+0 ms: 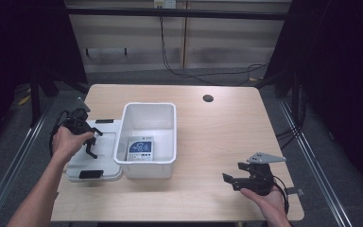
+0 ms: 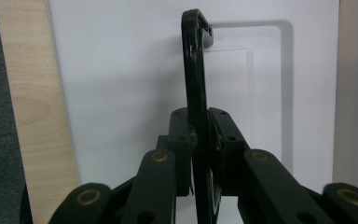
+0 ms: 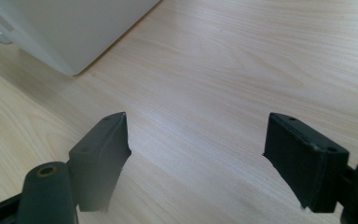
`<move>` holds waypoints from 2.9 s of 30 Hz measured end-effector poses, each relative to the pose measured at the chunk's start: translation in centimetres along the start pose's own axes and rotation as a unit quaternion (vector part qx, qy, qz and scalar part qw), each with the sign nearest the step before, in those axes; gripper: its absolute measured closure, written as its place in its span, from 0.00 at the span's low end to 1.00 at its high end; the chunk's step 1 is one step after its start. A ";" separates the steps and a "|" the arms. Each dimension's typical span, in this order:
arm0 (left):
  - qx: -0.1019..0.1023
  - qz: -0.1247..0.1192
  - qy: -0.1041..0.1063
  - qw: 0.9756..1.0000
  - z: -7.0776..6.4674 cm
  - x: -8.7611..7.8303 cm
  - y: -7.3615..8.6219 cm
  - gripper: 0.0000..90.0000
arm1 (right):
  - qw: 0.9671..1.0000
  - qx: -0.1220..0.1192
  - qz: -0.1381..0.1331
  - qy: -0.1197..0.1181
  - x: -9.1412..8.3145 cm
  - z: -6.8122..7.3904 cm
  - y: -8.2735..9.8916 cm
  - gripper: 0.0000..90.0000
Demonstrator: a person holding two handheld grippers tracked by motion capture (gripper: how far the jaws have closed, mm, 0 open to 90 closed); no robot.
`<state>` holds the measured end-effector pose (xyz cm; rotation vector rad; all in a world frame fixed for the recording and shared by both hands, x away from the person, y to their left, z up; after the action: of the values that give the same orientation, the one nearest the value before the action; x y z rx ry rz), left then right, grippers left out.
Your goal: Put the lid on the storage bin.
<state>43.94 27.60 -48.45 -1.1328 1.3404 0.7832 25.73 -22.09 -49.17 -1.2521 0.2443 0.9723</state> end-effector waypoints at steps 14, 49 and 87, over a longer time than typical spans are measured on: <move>-0.013 0.012 -0.001 1.000 -0.8 -0.3 -0.4 0.94 | 1.000 0.001 0.006 0.001 0.2 -0.1 0.1 0.24; 0.014 0.003 -0.009 1.000 -0.7 -6.1 0.6 0.94 | 1.000 -0.001 0.009 0.000 0.2 0.0 0.1 0.24; 0.052 -0.003 -0.026 0.998 -1.4 -11.4 0.6 0.94 | 1.000 -0.006 0.006 -0.003 0.2 0.2 0.1 0.17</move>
<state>41.49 28.37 -37.28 -1.0276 1.3179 0.7255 25.71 -21.83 -49.25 -1.2594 0.2427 0.9896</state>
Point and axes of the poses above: each handheld gripper's, and its own axes: x roughly forward along the jaws, y roughly out of its underside, z roughly to its left, the point moved 6 cm from there along x, roughly forward along the jaws, and after that the axes turned 13 degrees about x, right-handed, at the moved point
